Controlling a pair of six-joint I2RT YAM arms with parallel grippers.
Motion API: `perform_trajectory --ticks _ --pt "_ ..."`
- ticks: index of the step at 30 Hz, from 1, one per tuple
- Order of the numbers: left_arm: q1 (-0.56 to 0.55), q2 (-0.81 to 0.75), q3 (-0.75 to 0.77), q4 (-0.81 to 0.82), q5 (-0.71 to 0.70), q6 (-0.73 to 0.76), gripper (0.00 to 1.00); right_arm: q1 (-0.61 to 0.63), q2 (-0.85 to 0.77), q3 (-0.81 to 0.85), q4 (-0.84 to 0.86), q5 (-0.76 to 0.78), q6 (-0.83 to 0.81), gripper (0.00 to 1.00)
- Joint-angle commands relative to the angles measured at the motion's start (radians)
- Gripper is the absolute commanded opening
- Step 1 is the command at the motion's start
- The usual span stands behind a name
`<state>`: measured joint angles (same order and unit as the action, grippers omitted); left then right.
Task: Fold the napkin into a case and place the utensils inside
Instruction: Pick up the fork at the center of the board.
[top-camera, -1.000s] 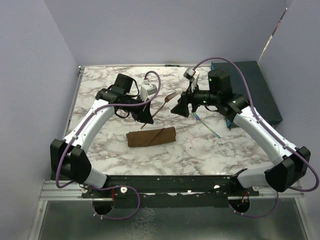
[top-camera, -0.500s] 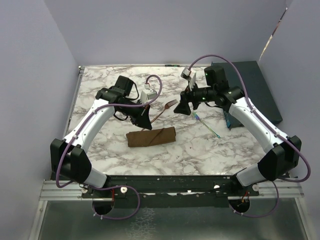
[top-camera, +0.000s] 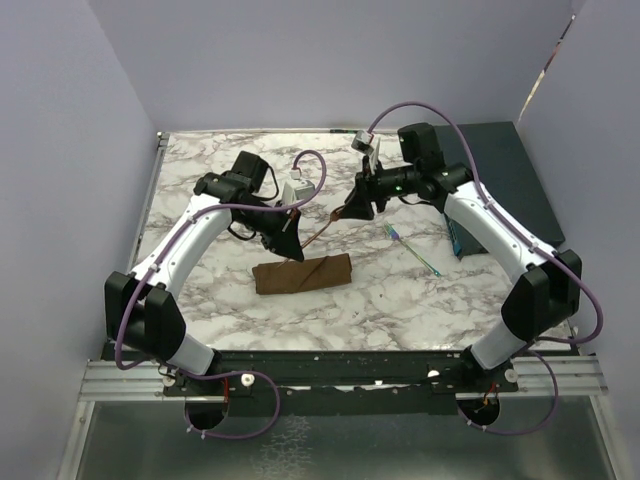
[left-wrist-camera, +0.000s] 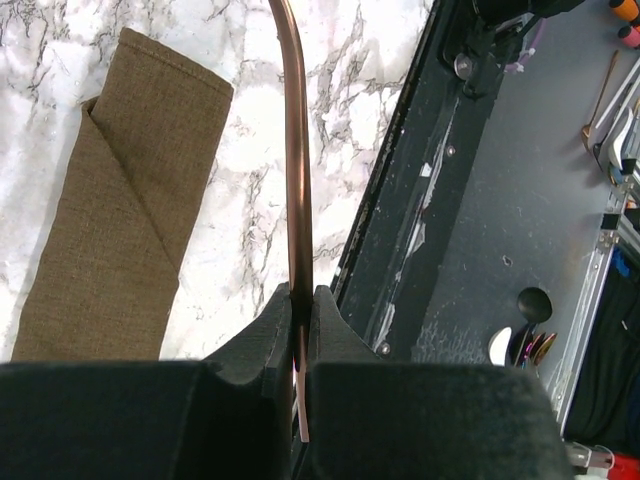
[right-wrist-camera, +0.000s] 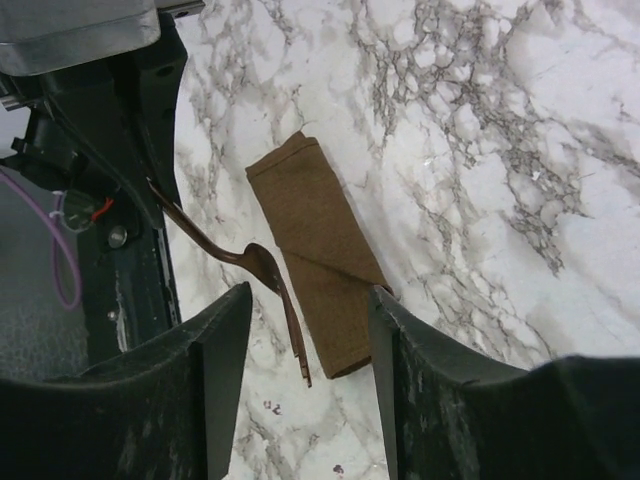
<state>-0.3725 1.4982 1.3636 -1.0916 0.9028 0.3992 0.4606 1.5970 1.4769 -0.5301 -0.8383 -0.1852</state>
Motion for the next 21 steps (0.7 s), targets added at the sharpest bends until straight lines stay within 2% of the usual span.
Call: perform_trajectory --ticks 1,4,6,7,10,13,16,18,21 --pt "0.0 0.005 0.037 -0.019 0.047 0.036 0.0 -0.002 0.037 0.031 -0.002 -0.082 0.0 0.47" --pt "-0.001 0.008 0.04 -0.028 0.044 0.048 0.0 -0.002 0.036 0.02 -0.011 -0.079 0.0 0.25" --pt "0.0 0.011 0.039 -0.035 0.037 0.054 0.0 -0.002 0.021 0.006 0.011 -0.057 0.022 0.06" --pt "0.0 0.014 0.039 -0.039 0.032 0.058 0.0 -0.002 0.013 -0.001 0.022 -0.048 0.034 0.01" --pt "0.0 0.03 0.047 -0.058 -0.004 0.075 0.01 -0.001 -0.014 -0.03 0.063 -0.019 0.079 0.01" --pt "0.001 0.037 0.048 -0.025 -0.089 0.03 0.36 -0.002 -0.036 -0.063 0.096 0.077 0.159 0.01" --pt "0.007 0.013 0.028 0.077 -0.195 -0.04 0.57 -0.002 -0.029 -0.093 0.051 0.258 0.292 0.01" --pt "0.007 0.001 0.023 0.124 -0.292 -0.061 0.62 -0.002 -0.012 -0.11 -0.037 0.343 0.361 0.01" --pt "0.016 0.005 0.025 0.156 -0.406 -0.057 0.63 -0.002 -0.053 -0.238 -0.061 0.408 0.457 0.01"
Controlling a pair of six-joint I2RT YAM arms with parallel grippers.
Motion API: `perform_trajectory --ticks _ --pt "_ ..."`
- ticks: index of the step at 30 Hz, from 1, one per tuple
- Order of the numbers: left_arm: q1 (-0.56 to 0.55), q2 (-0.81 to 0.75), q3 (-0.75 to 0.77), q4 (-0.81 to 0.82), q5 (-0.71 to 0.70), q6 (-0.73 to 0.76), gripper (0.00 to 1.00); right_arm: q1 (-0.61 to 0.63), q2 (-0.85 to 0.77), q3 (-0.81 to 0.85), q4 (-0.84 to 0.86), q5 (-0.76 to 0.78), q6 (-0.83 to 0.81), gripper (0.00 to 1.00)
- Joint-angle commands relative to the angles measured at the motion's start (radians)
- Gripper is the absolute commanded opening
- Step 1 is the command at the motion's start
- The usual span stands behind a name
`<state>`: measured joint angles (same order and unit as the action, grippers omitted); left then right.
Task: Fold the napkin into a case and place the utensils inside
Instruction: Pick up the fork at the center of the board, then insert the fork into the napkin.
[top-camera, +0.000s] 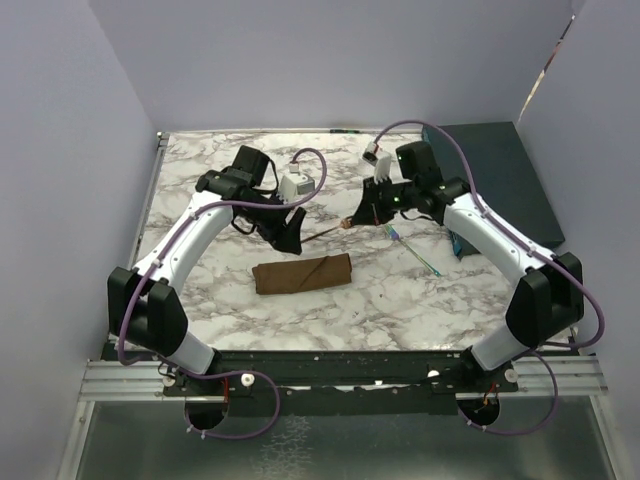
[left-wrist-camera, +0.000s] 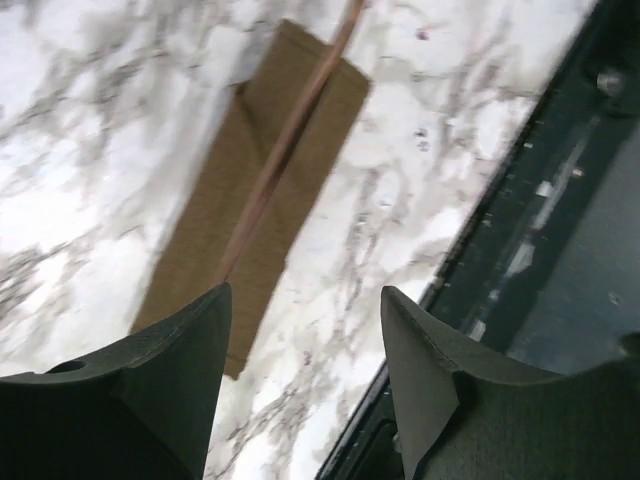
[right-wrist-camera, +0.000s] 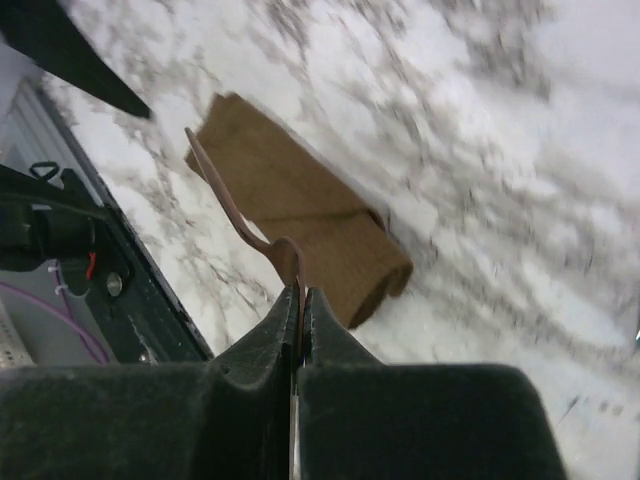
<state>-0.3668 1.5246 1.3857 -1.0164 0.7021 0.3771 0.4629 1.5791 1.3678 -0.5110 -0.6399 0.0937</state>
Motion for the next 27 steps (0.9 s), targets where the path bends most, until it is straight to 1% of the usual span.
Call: perform_trajectory --ticks 1,3,5,7,10,15,20,27 --pt "0.018 -0.018 -0.003 0.086 -0.226 -0.022 0.63 -0.004 -0.064 -0.176 -0.075 0.241 0.208 0.01" --pt "0.033 -0.01 -0.024 0.098 -0.265 0.008 0.61 -0.004 -0.124 -0.269 -0.061 0.304 0.263 0.01" --pt "0.05 -0.001 -0.058 0.114 -0.303 0.034 0.58 -0.004 -0.172 -0.314 -0.071 0.38 0.312 0.01" --pt "0.066 0.014 -0.093 0.121 -0.325 0.063 0.53 -0.004 -0.196 -0.343 -0.067 0.404 0.339 0.01" --pt "0.089 0.04 -0.138 0.127 -0.355 0.098 0.46 -0.004 -0.19 -0.358 -0.066 0.398 0.366 0.01" --pt "0.11 0.05 -0.206 0.159 -0.38 0.142 0.35 -0.004 -0.183 -0.394 -0.016 0.375 0.415 0.01" --pt "0.111 0.045 -0.291 0.207 -0.419 0.195 0.26 -0.004 -0.193 -0.43 0.03 0.369 0.457 0.01" --pt "0.112 0.05 -0.394 0.243 -0.488 0.288 0.19 -0.004 -0.19 -0.514 0.176 0.268 0.531 0.01"
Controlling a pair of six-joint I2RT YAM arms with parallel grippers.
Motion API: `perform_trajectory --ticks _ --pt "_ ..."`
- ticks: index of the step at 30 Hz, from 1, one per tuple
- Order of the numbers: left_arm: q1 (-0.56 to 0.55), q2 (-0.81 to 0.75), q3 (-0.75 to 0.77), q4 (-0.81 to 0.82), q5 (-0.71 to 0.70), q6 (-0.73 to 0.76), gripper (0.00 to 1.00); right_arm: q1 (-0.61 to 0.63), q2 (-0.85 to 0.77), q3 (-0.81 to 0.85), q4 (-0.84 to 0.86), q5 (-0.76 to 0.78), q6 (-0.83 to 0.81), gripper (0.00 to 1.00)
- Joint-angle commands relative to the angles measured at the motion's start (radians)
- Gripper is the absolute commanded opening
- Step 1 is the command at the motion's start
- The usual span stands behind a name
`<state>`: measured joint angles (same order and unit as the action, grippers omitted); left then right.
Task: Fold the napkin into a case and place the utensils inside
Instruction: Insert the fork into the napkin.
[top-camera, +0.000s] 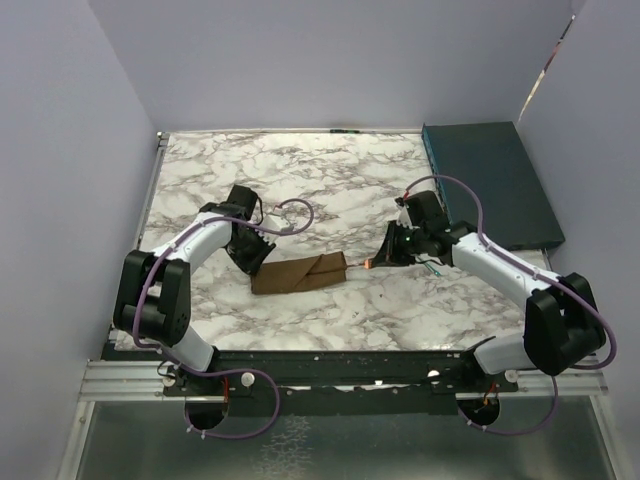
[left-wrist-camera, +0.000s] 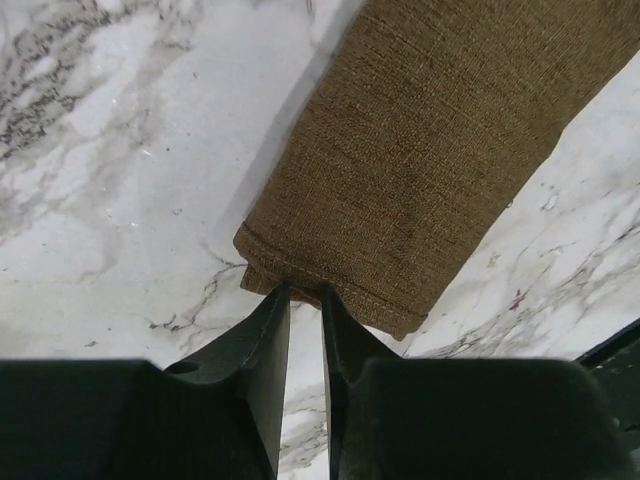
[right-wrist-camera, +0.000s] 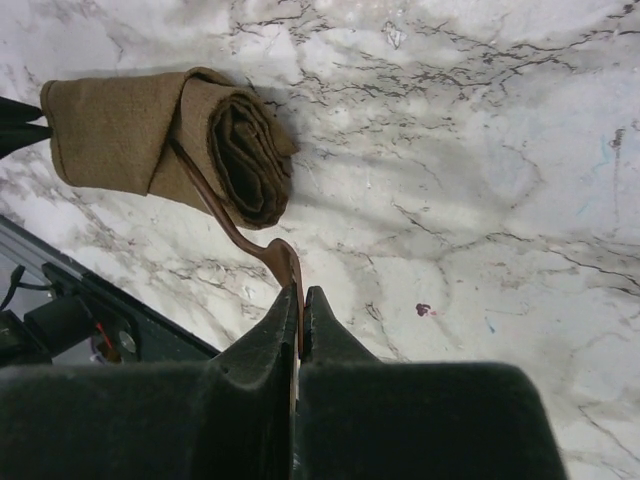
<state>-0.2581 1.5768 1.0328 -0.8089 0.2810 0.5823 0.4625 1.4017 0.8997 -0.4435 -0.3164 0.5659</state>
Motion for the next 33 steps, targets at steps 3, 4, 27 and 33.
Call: perform_trajectory --ticks 3,4,27,33 --pt "0.005 0.003 -0.071 0.053 -0.083 0.11 0.17 -0.004 -0.009 -0.075 0.161 -0.098 0.075 0.01" --pt "0.004 0.003 -0.081 0.059 -0.086 0.116 0.17 -0.004 -0.007 -0.08 0.169 -0.101 0.075 0.01" --pt "0.011 0.006 -0.14 0.105 -0.025 0.119 0.09 -0.004 0.065 -0.203 0.486 -0.259 0.168 0.01" --pt "0.01 0.009 -0.143 0.103 0.009 0.097 0.08 -0.004 0.118 -0.188 0.543 -0.283 0.187 0.01"
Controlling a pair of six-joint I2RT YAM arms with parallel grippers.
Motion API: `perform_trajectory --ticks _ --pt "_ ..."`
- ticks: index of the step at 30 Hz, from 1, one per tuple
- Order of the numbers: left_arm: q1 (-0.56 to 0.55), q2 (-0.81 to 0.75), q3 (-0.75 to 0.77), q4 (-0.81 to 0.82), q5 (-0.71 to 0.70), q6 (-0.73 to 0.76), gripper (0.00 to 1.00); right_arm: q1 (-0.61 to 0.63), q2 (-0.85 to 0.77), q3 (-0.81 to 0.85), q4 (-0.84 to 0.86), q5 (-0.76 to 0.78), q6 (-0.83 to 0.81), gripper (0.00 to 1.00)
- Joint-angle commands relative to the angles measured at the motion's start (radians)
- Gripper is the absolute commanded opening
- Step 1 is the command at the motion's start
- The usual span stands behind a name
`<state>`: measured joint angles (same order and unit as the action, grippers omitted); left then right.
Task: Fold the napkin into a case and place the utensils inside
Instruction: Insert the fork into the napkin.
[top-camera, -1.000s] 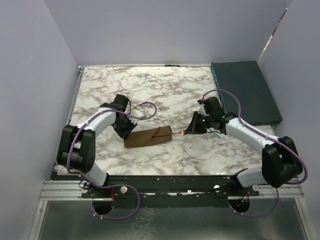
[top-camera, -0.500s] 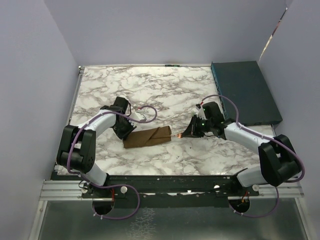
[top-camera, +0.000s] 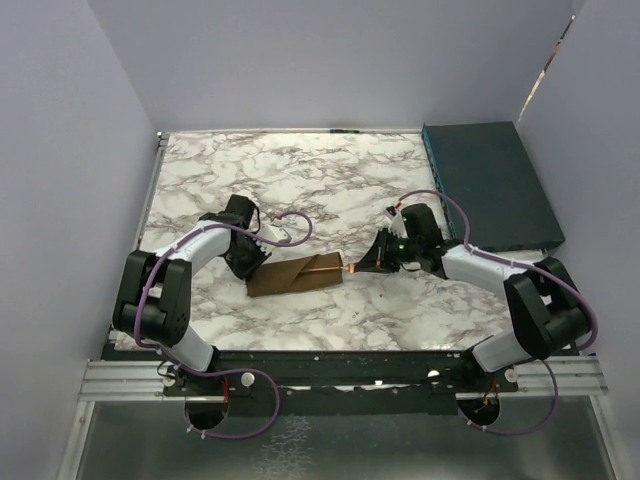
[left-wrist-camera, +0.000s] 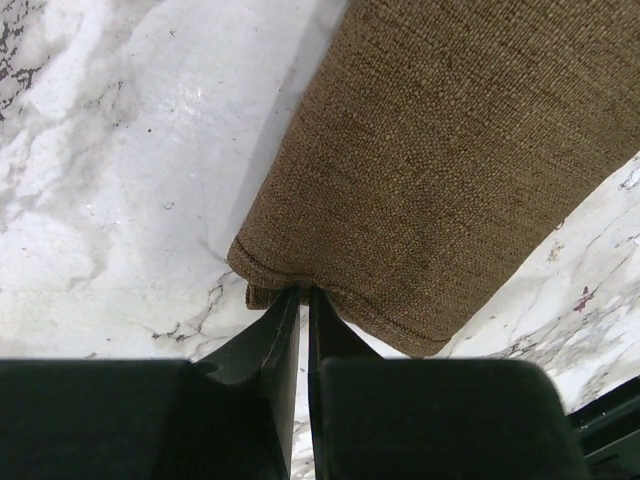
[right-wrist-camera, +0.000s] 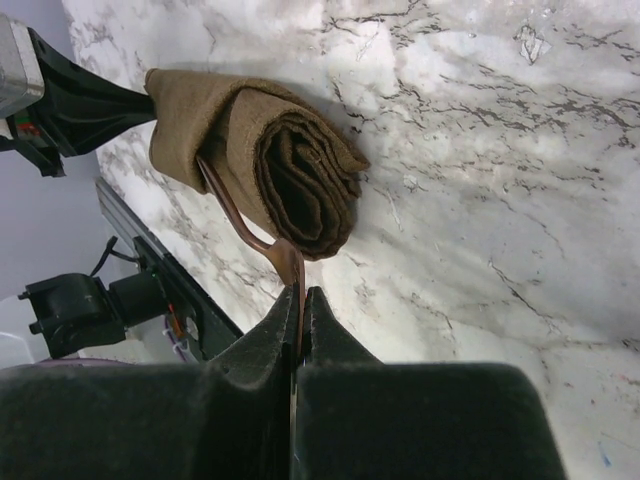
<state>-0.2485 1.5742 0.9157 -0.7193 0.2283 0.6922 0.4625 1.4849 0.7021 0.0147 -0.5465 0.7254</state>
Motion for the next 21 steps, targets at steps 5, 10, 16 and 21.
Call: perform_trajectory --ticks 5,10,16,21 --pt "0.002 0.017 -0.033 0.014 0.1 -0.029 0.08 -0.002 0.071 0.033 0.088 -0.071 0.022 0.01" --pt "0.002 0.027 -0.028 0.015 0.113 -0.039 0.07 0.004 0.096 0.061 0.062 -0.068 0.002 0.01" --pt "0.001 0.031 -0.014 0.018 0.135 -0.052 0.06 0.031 0.152 0.118 0.045 -0.071 -0.011 0.01" --pt "0.0 0.036 -0.01 0.024 0.15 -0.064 0.05 0.051 0.18 0.168 0.013 -0.069 -0.029 0.01"
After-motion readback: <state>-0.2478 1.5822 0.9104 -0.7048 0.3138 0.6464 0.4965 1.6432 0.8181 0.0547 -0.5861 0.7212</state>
